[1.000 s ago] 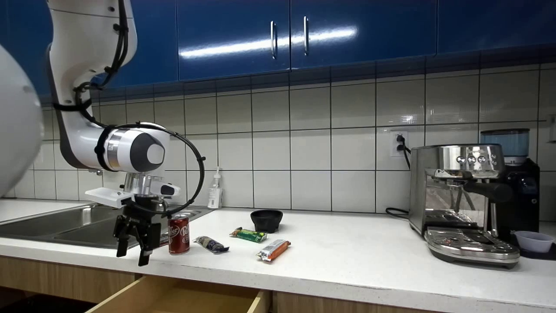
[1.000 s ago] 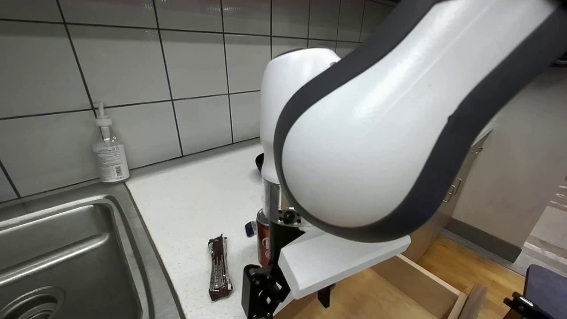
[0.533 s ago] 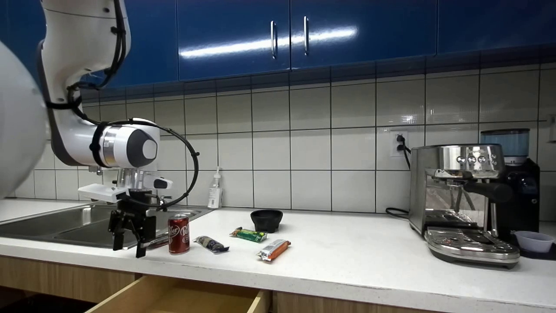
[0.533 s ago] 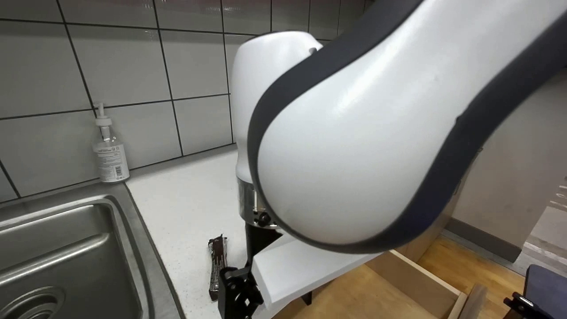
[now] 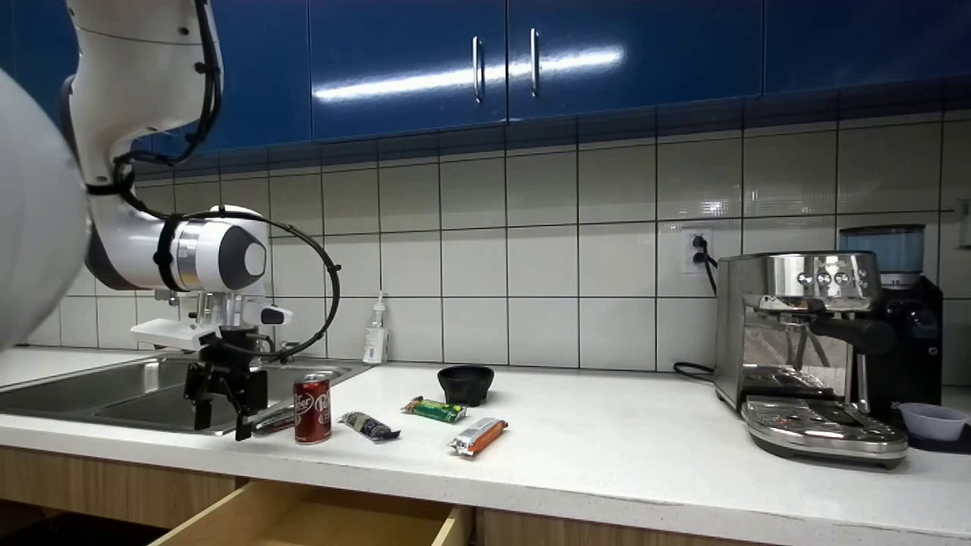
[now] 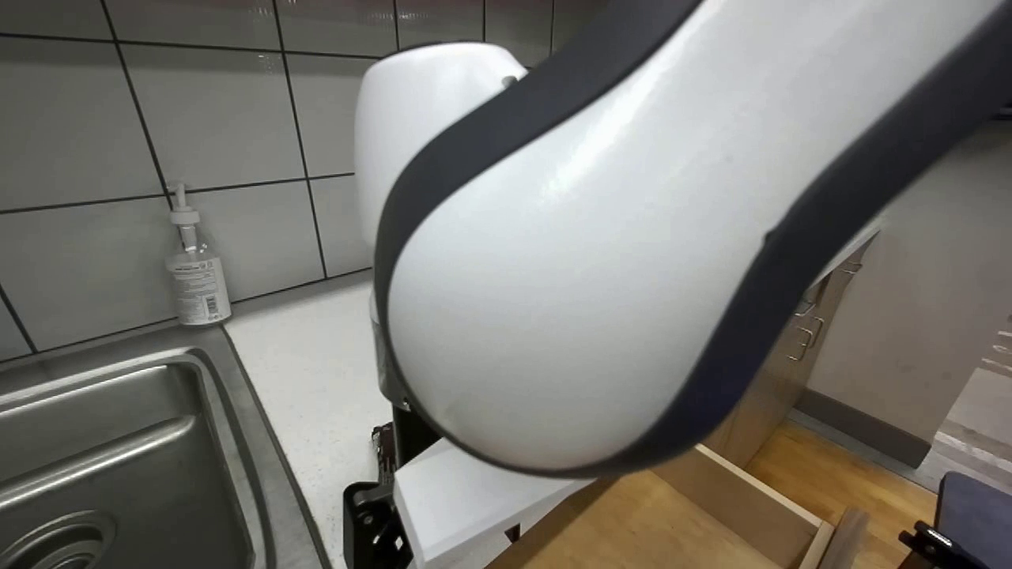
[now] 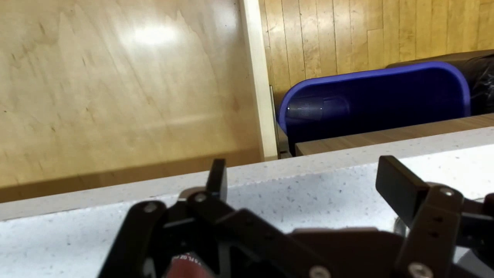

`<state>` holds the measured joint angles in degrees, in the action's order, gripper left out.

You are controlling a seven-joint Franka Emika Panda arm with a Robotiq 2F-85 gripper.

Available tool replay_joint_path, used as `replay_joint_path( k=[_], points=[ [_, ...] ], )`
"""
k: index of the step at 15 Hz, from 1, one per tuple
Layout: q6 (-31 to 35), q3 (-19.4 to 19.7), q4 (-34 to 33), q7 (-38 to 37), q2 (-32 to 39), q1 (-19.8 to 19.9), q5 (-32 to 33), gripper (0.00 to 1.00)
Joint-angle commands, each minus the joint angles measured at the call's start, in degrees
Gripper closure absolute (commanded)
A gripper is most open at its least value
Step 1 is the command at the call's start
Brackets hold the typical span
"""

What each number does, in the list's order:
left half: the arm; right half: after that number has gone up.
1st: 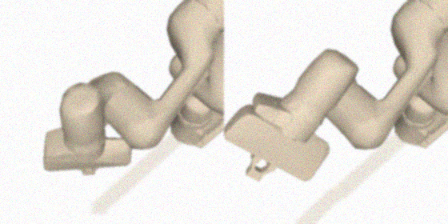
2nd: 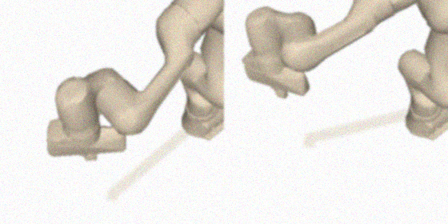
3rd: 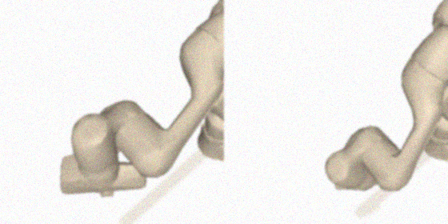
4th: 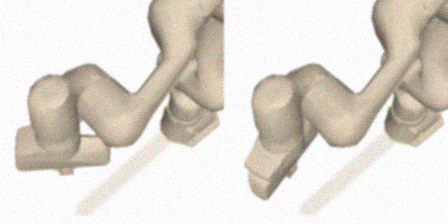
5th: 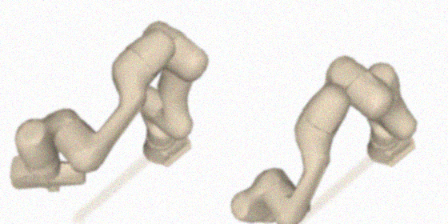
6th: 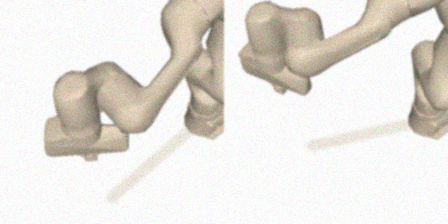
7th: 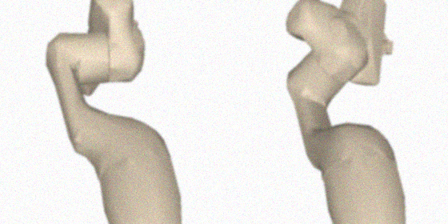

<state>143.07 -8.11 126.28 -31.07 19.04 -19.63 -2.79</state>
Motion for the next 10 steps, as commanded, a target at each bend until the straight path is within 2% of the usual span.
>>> replay_joint_path(
  k=[1, 4, 10],
  points=[
    [0.0, 1.5, -3.4, -3.3, 2.1, -1.5, 3.2, 0.0],
    [1.0, 3.0, -5.6, -4.9, 4.2, -2.1, 5.5, 0.0],
    [1.3, 3.5, -9.7, -4.1, 7.6, -2.5, 4.9, 0.0]
  ],
)
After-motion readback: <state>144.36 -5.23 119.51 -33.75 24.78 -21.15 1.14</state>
